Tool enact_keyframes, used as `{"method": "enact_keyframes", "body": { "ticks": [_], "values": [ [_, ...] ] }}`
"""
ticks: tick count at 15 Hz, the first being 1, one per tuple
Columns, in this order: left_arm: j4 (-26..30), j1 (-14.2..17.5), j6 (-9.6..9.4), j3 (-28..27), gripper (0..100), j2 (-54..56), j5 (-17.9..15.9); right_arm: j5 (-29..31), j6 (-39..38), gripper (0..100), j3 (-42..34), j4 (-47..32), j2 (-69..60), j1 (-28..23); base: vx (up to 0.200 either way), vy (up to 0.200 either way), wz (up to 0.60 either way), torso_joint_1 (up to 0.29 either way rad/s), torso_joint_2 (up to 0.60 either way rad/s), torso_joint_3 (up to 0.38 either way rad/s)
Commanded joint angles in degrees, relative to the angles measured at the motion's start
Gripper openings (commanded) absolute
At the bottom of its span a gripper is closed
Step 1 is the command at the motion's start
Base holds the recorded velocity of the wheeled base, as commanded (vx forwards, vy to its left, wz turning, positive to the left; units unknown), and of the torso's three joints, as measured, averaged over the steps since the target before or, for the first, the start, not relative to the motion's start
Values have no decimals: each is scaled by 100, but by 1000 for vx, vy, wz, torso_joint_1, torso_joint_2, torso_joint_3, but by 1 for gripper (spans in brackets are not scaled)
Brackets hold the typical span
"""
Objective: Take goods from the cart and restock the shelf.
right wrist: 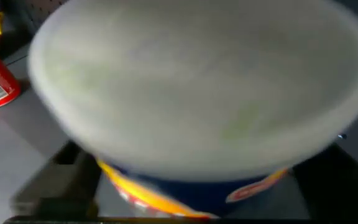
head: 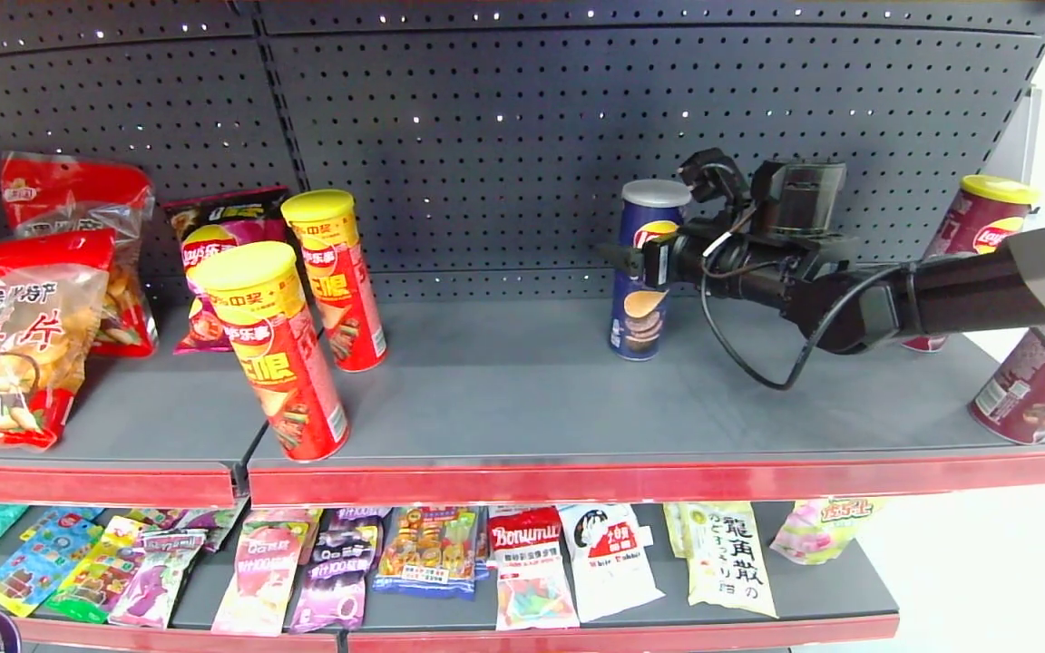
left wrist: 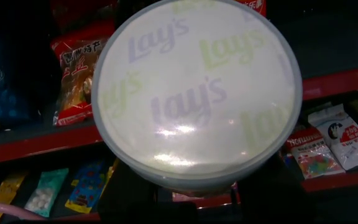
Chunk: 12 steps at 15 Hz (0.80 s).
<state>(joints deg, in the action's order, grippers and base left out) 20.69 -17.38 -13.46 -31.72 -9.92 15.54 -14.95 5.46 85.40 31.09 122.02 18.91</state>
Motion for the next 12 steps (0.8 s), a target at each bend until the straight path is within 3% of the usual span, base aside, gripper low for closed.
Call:
{"method": "enact_keyframes", "body": {
  "ticks": [1, 7, 12],
  "values": [
    [-3, -2, 1, 8, 0, -1, 1, 18, 8, 0, 65, 20, 59, 34, 0, 0, 0, 0, 0, 0],
    [-12, -2, 1, 52, 0, 52, 10, 422, -10, 0, -234, -24, -336, 315, 0, 0, 0, 0, 0, 0],
    [-30, 7, -8, 34, 0, 43, 1, 1002, -159, 0, -1693, 20, -1637, 843, 0, 0, 0, 0, 0, 0]
  ]
}}
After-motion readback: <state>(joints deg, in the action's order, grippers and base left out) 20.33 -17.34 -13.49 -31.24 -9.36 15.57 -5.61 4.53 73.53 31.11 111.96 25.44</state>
